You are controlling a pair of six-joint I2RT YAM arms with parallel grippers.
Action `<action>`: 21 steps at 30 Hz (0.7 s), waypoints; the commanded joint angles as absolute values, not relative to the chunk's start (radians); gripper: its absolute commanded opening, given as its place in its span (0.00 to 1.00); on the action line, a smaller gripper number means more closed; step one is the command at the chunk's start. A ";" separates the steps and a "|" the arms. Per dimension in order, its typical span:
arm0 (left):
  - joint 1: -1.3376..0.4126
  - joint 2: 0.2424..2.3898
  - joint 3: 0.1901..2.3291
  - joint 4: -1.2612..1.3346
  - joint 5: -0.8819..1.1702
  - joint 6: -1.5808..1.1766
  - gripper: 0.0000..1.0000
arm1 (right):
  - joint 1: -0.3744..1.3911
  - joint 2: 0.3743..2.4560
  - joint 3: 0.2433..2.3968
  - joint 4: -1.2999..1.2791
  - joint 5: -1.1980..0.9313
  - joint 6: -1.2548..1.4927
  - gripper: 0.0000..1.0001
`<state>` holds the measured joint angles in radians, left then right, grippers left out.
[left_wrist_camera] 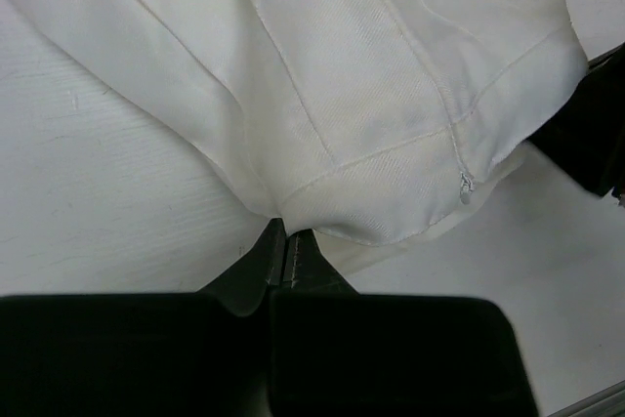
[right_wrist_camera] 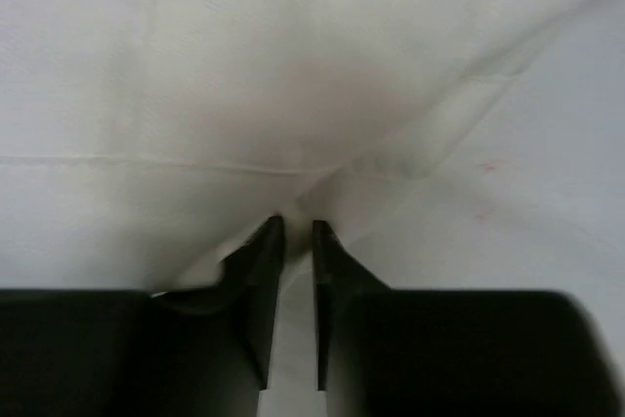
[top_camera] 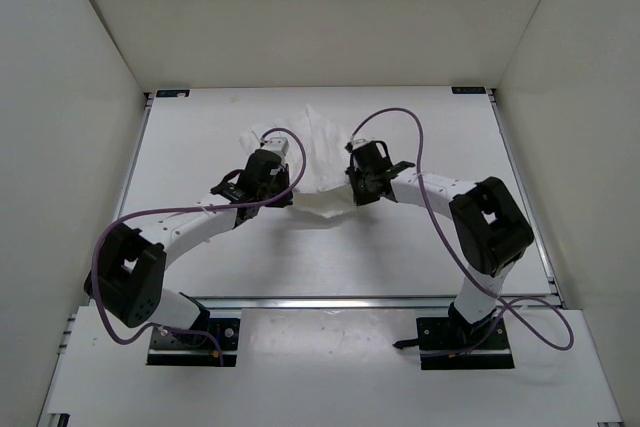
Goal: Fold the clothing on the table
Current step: Flatten the skirt out
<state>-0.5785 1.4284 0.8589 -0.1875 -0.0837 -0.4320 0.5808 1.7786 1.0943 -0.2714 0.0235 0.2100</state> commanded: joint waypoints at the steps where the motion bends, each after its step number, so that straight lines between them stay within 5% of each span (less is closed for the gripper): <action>1: -0.569 1.397 0.851 -0.178 -0.071 -0.437 0.00 | 0.535 1.718 1.091 -0.256 0.146 0.219 0.04; 15: -0.517 1.381 0.813 -0.218 -0.067 -0.485 0.00 | 0.385 1.392 0.767 -0.210 0.229 0.359 0.00; 19: -0.549 1.390 0.814 -0.222 -0.060 -0.454 0.01 | 0.308 1.276 0.660 -0.100 0.010 0.364 0.00; 21: -0.583 1.402 0.837 -0.221 -0.051 -0.428 0.11 | 0.324 1.255 0.647 -0.087 -0.026 0.351 0.00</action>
